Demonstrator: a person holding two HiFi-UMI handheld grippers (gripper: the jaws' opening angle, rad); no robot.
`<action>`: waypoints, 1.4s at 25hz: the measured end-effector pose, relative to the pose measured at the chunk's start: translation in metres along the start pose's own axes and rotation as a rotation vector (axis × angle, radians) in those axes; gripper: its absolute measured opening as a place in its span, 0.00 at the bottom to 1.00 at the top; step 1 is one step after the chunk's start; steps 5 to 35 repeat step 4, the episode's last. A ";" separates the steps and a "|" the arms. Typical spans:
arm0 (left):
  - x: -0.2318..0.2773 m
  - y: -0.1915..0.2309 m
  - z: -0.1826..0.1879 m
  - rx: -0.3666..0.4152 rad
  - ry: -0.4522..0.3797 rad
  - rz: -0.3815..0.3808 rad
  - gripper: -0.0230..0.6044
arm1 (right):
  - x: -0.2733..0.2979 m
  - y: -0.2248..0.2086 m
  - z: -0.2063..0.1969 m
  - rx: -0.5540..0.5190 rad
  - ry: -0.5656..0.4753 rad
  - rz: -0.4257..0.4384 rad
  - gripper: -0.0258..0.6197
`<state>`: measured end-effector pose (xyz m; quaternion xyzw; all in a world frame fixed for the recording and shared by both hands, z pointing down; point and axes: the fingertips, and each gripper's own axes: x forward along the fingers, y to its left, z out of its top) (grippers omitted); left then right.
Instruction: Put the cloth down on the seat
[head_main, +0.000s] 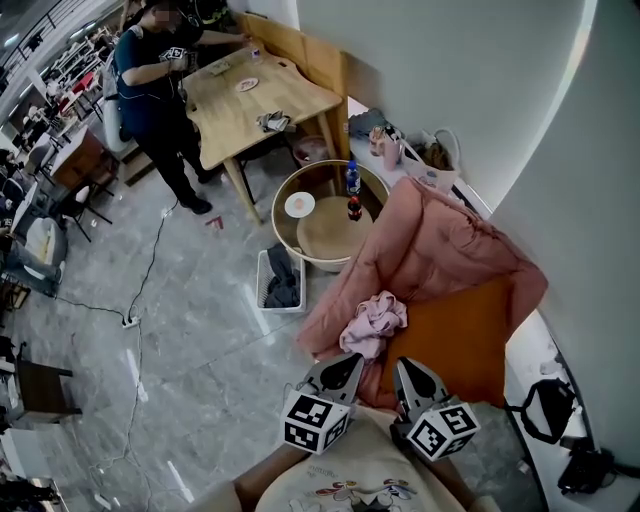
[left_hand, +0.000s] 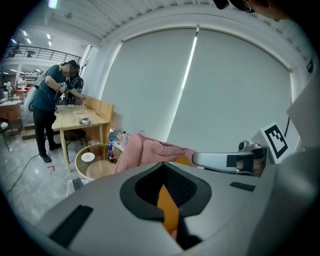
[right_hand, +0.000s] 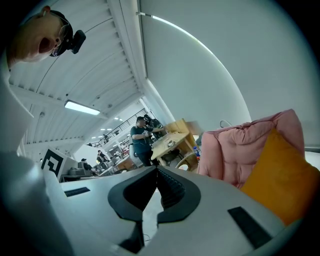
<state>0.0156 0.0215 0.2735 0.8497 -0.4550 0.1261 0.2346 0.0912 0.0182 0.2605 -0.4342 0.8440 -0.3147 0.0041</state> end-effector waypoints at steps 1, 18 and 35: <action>-0.001 -0.001 -0.001 -0.002 0.003 0.001 0.04 | -0.001 0.000 -0.001 0.002 0.002 0.001 0.08; -0.002 -0.004 -0.005 -0.004 0.017 0.002 0.04 | -0.004 0.000 -0.003 0.009 0.005 0.002 0.08; -0.002 -0.004 -0.005 -0.004 0.017 0.002 0.04 | -0.004 0.000 -0.003 0.009 0.005 0.002 0.08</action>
